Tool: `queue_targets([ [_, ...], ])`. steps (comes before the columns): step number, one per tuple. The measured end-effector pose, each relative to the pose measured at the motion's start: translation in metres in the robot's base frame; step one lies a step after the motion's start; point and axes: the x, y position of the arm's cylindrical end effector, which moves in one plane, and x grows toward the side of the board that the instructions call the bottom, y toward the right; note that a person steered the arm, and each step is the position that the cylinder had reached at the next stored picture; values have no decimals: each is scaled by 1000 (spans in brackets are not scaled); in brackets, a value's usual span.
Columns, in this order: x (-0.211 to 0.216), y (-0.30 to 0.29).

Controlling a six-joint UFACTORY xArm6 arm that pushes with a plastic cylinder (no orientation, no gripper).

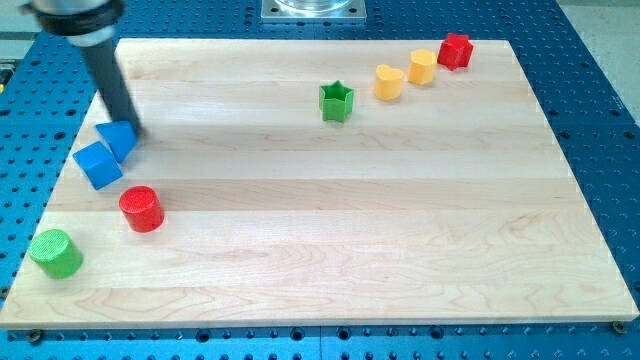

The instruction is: Bring the hexagon above the triangle

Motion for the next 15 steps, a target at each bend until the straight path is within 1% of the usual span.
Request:
queue_targets([
  [1, 0, 53],
  [3, -1, 226],
  [4, -24, 227],
  [5, -71, 231],
  [6, -109, 262],
  [7, -136, 290],
  [8, -151, 301],
  [9, -151, 301],
  [10, -150, 330],
  [11, -150, 394],
  [12, -141, 447],
  [13, -121, 456],
  [15, -121, 349],
])
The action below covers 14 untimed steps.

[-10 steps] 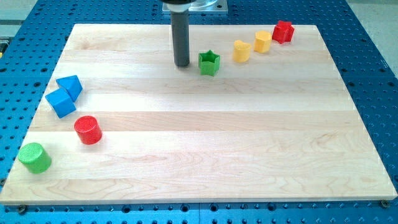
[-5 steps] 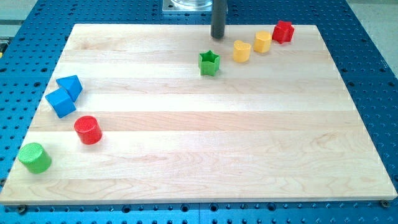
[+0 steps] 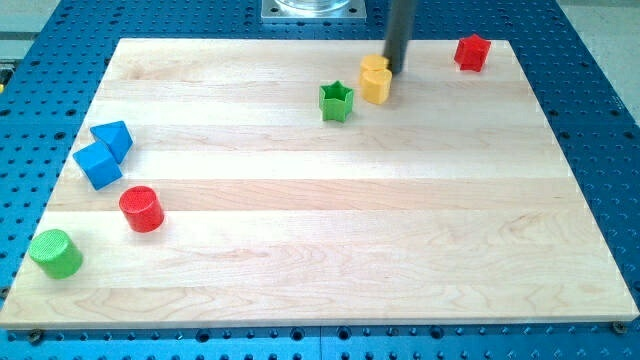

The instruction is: Bring the hexagon above the triangle

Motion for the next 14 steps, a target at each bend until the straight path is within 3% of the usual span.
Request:
queue_targets([
  [2, 22, 58],
  [5, 25, -165],
  [7, 12, -174],
  [8, 7, -206],
  [9, -5, -165],
  [11, -33, -228],
  [12, 9, -283],
  [14, 95, -294],
])
